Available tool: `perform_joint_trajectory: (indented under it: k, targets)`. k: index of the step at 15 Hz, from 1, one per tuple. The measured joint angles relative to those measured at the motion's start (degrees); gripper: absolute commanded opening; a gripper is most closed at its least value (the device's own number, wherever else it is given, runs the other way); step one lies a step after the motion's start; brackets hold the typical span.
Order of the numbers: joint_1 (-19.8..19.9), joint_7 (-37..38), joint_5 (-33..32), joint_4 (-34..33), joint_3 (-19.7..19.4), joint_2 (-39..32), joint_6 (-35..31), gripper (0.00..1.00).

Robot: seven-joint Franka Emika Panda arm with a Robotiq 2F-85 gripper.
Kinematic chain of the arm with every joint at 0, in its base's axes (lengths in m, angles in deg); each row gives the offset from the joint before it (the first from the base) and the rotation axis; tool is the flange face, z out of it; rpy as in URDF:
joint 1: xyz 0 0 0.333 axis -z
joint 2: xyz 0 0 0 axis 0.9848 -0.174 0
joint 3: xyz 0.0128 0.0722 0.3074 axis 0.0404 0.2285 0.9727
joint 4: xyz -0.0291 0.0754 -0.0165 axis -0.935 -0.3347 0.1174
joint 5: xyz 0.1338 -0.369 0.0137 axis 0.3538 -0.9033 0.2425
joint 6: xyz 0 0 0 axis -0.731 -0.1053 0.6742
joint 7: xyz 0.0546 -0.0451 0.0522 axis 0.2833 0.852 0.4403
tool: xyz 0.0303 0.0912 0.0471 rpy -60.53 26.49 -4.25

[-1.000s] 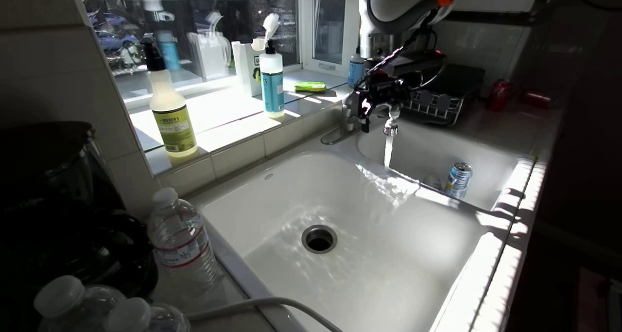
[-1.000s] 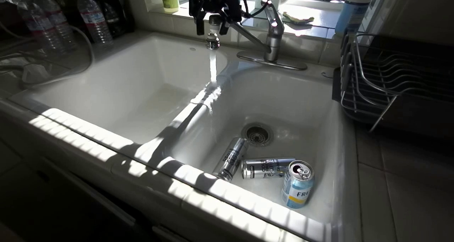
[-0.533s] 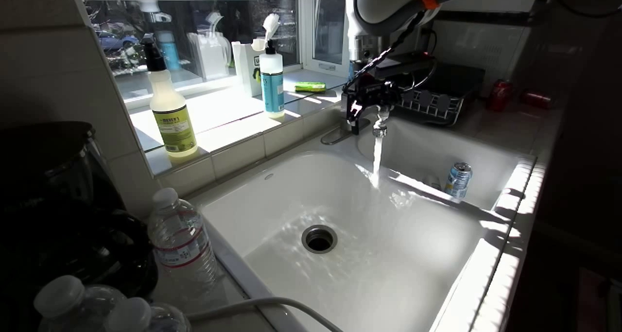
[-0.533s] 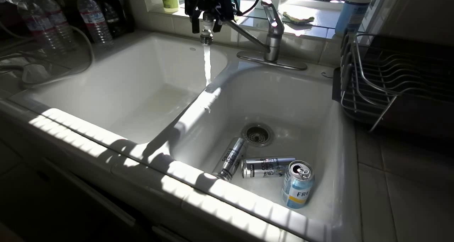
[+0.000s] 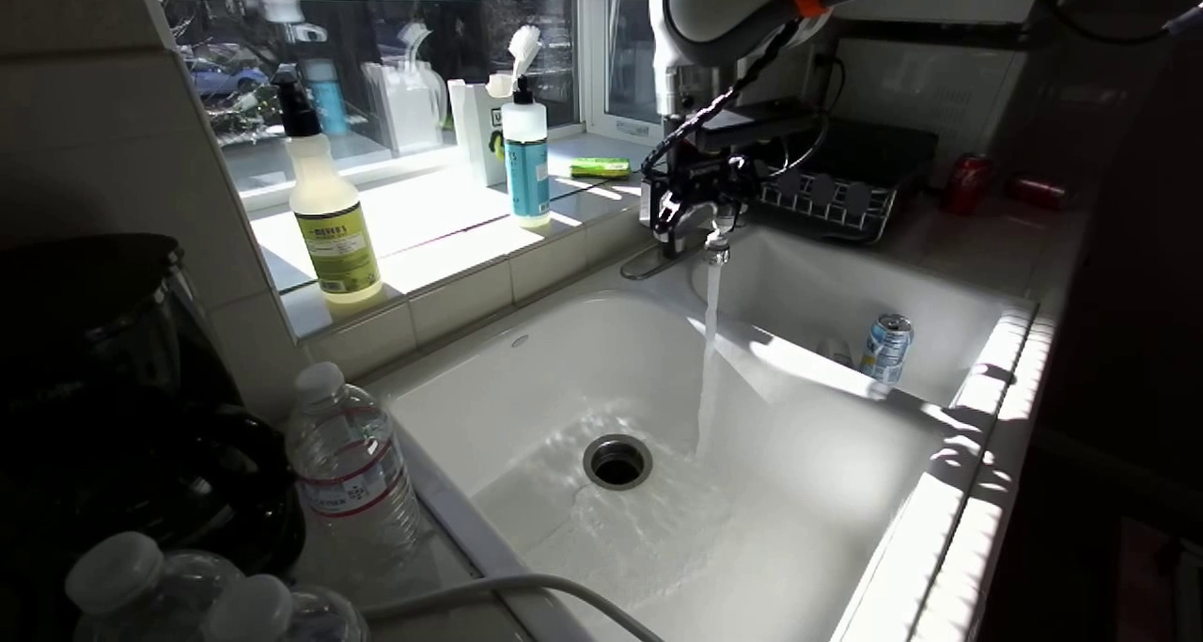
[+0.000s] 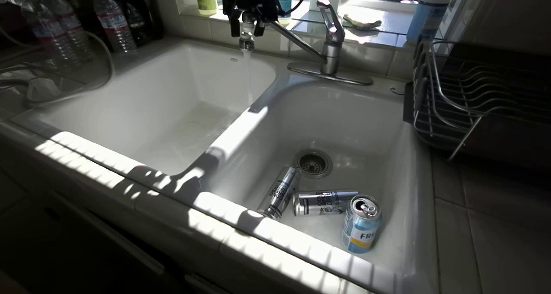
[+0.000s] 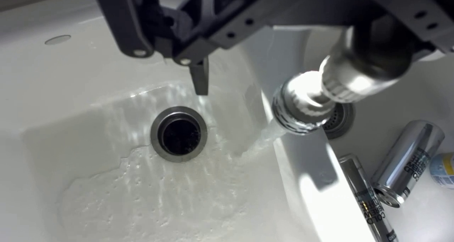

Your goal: Move the faucet head to the left and then push the faucet handle down

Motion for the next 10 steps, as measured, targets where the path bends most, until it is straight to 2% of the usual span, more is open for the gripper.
perform_joint_trajectory:
  k: [10]
  targets:
    - [-0.78, 3.82, 0.45, -3.01, 0.10, -1.89, 0.06, 1.00]
